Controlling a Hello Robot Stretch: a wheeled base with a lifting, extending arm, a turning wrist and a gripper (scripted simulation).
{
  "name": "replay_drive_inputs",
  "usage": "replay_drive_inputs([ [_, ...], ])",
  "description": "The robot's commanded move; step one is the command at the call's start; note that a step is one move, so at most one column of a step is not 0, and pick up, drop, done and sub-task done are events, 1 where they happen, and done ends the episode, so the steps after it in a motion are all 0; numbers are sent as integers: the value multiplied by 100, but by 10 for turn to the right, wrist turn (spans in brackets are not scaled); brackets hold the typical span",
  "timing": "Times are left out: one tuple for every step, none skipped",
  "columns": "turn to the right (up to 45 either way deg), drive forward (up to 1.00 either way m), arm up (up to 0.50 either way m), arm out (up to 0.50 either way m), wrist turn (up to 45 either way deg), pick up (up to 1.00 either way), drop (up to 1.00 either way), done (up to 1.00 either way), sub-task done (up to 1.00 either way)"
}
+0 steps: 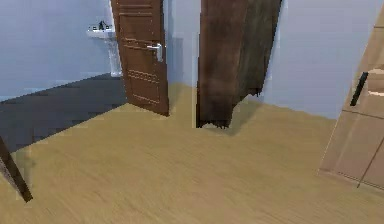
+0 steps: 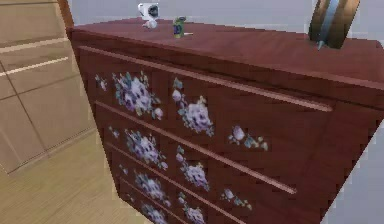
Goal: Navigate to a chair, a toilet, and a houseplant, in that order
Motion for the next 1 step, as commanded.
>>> replay_drive_inputs([
  [-240,0,0,0,0,0,0,0,0],
])
